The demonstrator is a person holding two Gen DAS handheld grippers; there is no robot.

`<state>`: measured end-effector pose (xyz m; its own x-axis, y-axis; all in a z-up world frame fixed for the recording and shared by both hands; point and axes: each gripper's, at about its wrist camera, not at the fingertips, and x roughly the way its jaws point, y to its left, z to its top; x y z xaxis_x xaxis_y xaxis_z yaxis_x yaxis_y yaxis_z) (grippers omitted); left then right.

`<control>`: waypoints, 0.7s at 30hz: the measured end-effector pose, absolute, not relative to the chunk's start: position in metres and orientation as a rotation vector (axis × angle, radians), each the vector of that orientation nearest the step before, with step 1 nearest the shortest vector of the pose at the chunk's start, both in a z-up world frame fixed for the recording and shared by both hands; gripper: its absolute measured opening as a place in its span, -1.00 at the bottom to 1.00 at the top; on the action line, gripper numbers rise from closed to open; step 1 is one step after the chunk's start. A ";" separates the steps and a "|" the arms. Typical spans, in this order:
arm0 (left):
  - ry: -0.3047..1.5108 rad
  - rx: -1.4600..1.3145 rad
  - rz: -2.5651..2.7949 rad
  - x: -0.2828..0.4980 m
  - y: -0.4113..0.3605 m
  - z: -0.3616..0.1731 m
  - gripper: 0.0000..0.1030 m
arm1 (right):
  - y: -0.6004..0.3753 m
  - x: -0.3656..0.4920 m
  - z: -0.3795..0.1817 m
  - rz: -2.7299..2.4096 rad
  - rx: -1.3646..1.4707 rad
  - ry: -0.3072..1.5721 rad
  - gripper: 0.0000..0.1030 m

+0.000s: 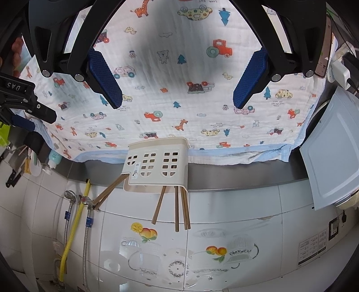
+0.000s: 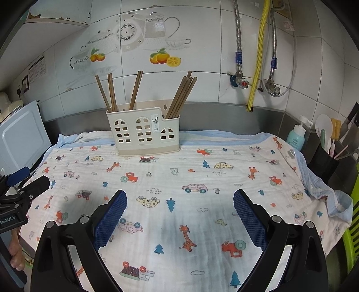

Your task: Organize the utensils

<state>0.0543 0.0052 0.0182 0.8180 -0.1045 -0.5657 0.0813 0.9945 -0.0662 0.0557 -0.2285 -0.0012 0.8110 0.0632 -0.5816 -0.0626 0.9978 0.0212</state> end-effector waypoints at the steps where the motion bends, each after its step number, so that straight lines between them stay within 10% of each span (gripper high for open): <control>1: 0.605 -0.039 -0.100 0.054 0.005 0.018 0.90 | -0.229 0.055 -0.001 0.067 0.001 0.620 0.80; 21: 0.622 -0.036 -0.102 0.054 0.000 0.014 0.90 | -0.229 0.052 -0.002 0.075 0.007 0.631 0.81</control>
